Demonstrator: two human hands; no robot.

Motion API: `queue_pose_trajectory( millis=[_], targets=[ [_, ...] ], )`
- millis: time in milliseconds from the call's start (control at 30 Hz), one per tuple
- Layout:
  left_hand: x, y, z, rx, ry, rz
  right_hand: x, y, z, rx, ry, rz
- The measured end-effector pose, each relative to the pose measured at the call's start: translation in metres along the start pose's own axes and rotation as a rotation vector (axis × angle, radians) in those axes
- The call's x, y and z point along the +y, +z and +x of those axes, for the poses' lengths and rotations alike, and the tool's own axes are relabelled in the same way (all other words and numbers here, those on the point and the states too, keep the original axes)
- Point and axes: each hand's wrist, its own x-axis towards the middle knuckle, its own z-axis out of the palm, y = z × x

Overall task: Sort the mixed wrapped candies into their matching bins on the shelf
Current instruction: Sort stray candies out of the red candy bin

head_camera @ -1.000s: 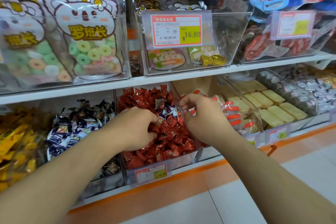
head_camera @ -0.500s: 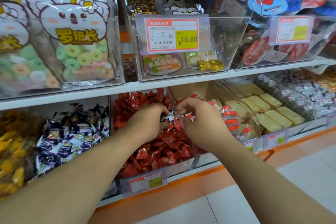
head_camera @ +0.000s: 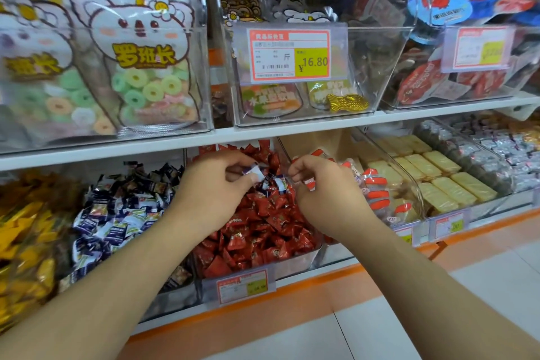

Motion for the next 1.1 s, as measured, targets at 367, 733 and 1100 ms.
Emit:
queue_pose_trajectory(
  millis=[367,733,1100],
  targets=[
    [-0.032,-0.077,-0.061,0.088,-0.178,0.265,-0.013,0.012,-0.003,0.031,-0.100,-0.231],
    [-0.046,-0.041,-0.053,-0.205,-0.054,0.241,-0.042,0.053,0.026,-0.128,-0.193,-0.498],
    [-0.061,-0.037,-0.055,-0.169,0.028,0.239,-0.034,0.066,0.033,-0.198,0.049,-0.212]
  ],
)
